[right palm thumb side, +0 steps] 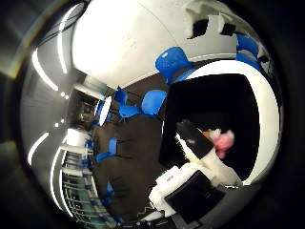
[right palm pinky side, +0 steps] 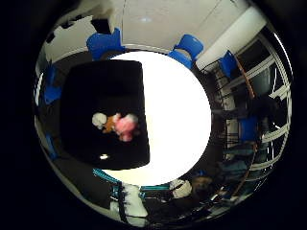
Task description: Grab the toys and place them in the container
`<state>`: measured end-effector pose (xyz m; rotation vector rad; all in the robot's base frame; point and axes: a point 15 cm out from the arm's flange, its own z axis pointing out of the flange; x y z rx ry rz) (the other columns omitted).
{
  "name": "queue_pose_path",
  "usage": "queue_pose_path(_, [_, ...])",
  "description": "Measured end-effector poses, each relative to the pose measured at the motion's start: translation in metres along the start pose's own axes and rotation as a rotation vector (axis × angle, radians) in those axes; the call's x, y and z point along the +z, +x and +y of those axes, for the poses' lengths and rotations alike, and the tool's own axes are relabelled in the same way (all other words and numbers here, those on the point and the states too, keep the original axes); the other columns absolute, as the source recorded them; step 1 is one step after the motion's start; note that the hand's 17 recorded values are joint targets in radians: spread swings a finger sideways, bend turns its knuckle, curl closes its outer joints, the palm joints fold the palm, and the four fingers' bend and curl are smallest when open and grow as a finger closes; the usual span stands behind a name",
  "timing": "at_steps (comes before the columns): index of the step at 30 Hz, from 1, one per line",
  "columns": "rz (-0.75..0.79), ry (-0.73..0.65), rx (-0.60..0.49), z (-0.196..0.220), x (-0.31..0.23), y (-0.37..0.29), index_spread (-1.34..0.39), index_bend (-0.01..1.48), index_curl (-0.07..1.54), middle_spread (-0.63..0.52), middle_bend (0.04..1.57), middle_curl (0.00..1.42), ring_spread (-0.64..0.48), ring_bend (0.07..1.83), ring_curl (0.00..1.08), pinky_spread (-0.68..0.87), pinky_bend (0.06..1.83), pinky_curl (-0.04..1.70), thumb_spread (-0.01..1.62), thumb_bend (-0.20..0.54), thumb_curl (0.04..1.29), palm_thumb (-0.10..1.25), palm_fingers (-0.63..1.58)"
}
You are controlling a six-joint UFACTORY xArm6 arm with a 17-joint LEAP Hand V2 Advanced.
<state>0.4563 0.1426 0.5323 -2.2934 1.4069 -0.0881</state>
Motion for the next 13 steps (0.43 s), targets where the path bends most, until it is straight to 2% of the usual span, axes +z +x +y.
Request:
queue_pose_path(1, [-0.001, 0.001, -0.003, 0.001, -0.002, -0.001, -0.45, 0.32, 0.43, -0.04, 0.56, 0.34, 0.15, 0.66, 0.31, 0.37, 0.66, 0.64, 1.18, -0.02, 0.45, 0.69, 0.08])
queue_pose_path(3, [-0.003, 0.006, -0.009, 0.001, -0.005, -0.003, -0.45, 0.28, 0.41, -0.04, 0.51, 0.33, 0.18, 0.61, 0.28, 0.47, 0.6, 0.58, 1.18, -0.019, 0.44, 0.68, 0.13])
queue_pose_path(8, [0.004, 0.006, -0.021, 0.012, -0.02, 0.002, -0.45, 0.23, 0.38, -0.03, 0.42, 0.31, 0.2, 0.53, 0.24, 0.52, 0.52, 0.49, 1.18, -0.017, 0.42, 0.69, 0.21])
queue_pose_path(13, [0.037, -0.001, 0.047, 0.033, -0.04, 0.038, -0.45, 0.2, 0.38, -0.04, 0.34, 0.3, 0.2, 0.48, 0.21, 0.52, 0.46, 0.44, 1.19, -0.016, 0.42, 0.7, 0.28])
